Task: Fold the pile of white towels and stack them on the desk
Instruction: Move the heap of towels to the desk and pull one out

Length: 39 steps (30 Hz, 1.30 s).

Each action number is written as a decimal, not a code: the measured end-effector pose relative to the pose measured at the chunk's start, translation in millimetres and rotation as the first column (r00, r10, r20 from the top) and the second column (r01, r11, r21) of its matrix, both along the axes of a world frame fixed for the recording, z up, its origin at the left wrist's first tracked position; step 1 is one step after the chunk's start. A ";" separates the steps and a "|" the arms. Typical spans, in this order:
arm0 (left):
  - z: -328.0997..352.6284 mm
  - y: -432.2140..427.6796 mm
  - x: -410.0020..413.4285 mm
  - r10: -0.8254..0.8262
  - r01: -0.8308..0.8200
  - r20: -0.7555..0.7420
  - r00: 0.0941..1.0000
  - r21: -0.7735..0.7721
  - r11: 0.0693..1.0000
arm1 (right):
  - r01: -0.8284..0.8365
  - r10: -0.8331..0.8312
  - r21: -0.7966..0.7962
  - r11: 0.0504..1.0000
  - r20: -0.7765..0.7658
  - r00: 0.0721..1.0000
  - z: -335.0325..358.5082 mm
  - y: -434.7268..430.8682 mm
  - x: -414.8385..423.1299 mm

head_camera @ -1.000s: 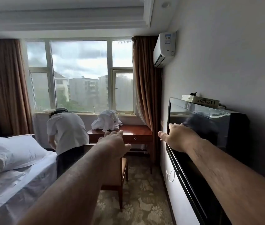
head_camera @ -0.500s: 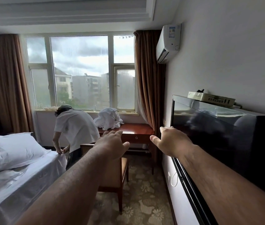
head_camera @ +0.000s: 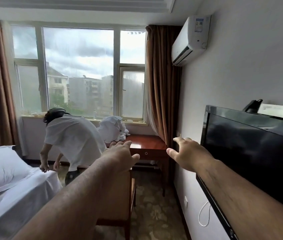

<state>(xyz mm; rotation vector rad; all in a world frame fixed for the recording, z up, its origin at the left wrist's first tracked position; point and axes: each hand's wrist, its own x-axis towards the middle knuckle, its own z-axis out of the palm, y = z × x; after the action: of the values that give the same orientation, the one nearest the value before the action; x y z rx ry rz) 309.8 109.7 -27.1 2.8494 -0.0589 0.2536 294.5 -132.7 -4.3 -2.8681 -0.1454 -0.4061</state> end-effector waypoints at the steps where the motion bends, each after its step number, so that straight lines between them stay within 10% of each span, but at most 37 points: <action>1: -3.3 4.6 13.2 -0.008 0.008 -0.009 1.000 0.004 1.000 | 0.010 -0.010 -0.006 1.000 -0.002 1.000 -4.4 4.6 11.4; 39: -16.5 -23.4 559.2 -0.059 0.065 -0.054 0.997 0.110 0.992 | 0.075 -0.102 -0.239 0.968 -0.101 0.990 -15.8 -33.5 535.1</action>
<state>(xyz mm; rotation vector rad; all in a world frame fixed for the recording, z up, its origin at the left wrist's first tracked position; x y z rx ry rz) 869.0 86.3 -43.6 2.9579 -0.1559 0.1700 829.6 -166.2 -20.2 -3.1315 -0.0475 -0.2564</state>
